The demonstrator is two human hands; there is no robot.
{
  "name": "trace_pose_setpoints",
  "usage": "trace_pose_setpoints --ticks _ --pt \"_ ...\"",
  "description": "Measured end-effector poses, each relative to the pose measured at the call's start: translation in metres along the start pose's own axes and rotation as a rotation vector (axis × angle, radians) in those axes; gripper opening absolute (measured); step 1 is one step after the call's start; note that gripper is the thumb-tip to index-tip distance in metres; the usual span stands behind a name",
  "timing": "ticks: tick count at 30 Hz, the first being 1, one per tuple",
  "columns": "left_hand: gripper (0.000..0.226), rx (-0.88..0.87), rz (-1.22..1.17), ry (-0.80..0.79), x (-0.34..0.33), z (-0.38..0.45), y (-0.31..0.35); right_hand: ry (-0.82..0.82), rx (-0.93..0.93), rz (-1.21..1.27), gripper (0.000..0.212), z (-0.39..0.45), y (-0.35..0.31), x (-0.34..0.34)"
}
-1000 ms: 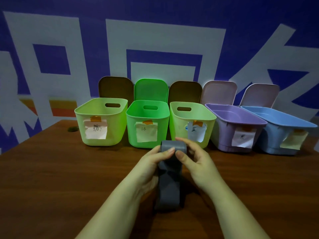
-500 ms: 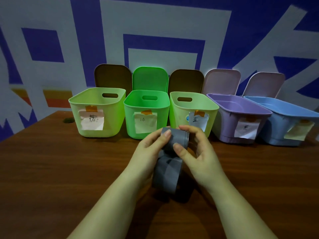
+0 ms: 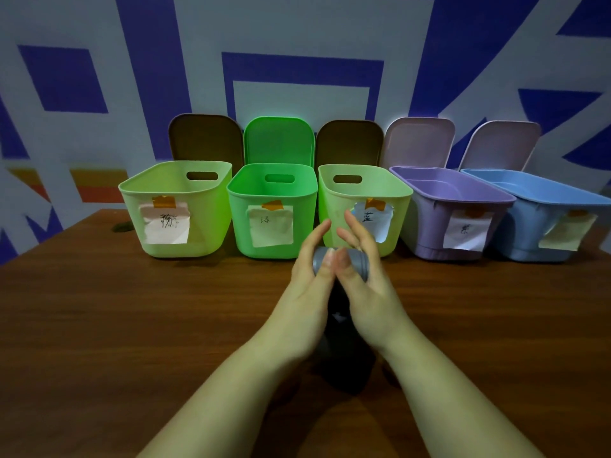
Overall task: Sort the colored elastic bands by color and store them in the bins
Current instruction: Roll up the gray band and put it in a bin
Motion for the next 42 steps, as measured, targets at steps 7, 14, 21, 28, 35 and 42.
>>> trace_pose_setpoints --ticks 7,14,21,28,35,42 --pt "0.054 0.024 0.044 0.023 0.003 0.001 -0.005 -0.048 -0.073 0.044 0.095 -0.004 0.010 -0.003" --pt "0.057 0.086 -0.192 0.068 0.019 0.003 -0.009 -0.053 -0.114 -0.035 0.072 0.004 0.016 0.008" --pt "0.059 0.301 -0.448 0.148 0.022 0.001 -0.039 -0.044 -0.038 -0.044 0.041 0.003 0.009 0.017" --pt "0.060 0.407 -0.509 -0.008 0.007 0.002 -0.049 0.010 -0.012 -0.091 0.044 0.002 0.007 0.032" --pt "0.042 0.348 -0.602 0.051 0.010 0.005 -0.045 -0.003 0.123 -0.354 0.052 -0.002 -0.004 0.019" --pt "0.043 0.327 -0.684 0.048 0.018 0.004 -0.048 -0.037 -0.058 -0.200 0.067 0.000 0.023 0.021"
Point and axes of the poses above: each hand's wrist, its own z-axis towards the middle knuckle, its own x-axis out of the back of the hand, y = z × x, the point moved 10 cm from there along z, towards the middle knuckle, and after that the axes turned 5 degrees about -y, right-handed, at the moved point
